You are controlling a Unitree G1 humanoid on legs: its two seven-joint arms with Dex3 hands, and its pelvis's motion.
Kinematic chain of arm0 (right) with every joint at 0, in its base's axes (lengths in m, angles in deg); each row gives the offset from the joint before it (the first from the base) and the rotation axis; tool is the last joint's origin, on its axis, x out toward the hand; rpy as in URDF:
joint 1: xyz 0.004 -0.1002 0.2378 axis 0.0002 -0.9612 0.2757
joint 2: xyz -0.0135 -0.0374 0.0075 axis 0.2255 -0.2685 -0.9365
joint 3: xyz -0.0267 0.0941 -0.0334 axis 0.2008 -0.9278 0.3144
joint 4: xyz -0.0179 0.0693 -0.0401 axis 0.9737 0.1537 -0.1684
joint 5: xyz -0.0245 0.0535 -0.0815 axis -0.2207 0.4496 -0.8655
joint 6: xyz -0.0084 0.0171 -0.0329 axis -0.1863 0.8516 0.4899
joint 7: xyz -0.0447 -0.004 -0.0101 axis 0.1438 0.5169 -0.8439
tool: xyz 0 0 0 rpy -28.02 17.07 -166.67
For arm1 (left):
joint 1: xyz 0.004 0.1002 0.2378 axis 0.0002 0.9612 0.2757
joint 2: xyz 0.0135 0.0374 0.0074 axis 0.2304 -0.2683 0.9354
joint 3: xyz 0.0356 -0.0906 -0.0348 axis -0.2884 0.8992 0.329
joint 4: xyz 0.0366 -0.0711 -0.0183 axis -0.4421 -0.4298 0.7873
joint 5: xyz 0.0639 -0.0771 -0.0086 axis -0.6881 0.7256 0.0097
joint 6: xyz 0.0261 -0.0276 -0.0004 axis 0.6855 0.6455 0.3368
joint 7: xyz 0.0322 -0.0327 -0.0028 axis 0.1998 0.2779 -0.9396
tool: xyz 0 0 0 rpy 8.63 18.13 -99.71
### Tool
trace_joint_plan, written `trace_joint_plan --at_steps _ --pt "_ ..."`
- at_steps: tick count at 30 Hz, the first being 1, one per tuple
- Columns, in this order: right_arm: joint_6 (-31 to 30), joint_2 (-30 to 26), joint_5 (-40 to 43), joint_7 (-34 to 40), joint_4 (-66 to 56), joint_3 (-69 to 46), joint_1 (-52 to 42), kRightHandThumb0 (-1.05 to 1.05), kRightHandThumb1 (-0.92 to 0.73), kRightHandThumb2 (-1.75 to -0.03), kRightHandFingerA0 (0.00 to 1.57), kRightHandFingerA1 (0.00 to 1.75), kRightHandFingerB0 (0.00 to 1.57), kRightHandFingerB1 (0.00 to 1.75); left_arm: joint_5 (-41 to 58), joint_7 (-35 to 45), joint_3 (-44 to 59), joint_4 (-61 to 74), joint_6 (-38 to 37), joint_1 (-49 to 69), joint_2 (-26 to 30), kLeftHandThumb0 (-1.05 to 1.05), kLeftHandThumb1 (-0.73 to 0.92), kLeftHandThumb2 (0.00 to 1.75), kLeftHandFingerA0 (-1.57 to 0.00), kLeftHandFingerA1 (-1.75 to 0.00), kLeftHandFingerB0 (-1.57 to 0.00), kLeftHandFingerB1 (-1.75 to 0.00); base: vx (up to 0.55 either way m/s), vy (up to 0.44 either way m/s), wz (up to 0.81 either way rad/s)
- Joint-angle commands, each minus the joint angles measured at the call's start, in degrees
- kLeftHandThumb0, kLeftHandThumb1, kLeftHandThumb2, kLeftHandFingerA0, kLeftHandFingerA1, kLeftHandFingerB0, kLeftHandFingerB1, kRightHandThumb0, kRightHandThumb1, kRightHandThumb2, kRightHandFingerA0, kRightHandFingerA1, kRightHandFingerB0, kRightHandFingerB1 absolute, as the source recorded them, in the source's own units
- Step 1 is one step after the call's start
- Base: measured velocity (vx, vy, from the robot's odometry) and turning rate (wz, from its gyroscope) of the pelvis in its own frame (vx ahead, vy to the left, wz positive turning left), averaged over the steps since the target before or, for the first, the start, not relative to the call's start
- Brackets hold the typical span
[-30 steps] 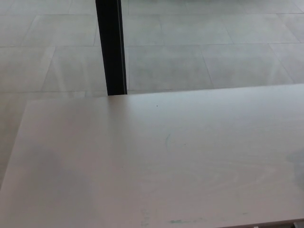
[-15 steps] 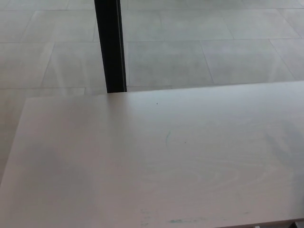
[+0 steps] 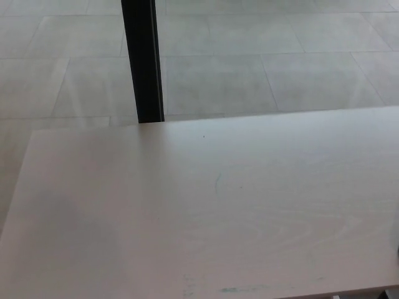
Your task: The robot uses its right hand to hold the eraser kept in the middle of the desk and use it to wipe the desk by swiping its surface twice
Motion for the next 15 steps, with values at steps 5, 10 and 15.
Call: trace_joint_plan --at_steps 5,10,15 --pt "-2.9 6.4 7.2 11.0 4.6 -18.3 -17.3 -0.63 -0.75 -0.62 0.7 0.54 0.44 0.43 0.7 0.5 0.9 -0.2 -0.9 0.4 0.8 -0.45 0.47 0.94 -0.67 -0.86 -0.53 -0.73 0.0 0.0 0.0" --pt "3.6 14.2 7.0 12.0 8.8 -19.2 -21.4 -0.6 -0.76 -0.62 0.66 0.55 0.42 0.45 1.1 -0.6 1.8 -2.8 -0.4 -1.0 1.3 -0.43 0.48 0.94 -0.71 -0.88 -0.53 -0.73 0.0 0.0 0.0" --pt "4.8 17.6 5.2 14.6 15.4 -16.2 -23.4 -0.63 -0.73 -0.62 0.77 0.54 0.37 0.43 1.6 -0.5 3.4 -2.2 -1.2 1.1 1.1 -0.43 0.49 0.96 -0.64 -0.85 -0.48 -0.71 0.0 0.0 0.0"
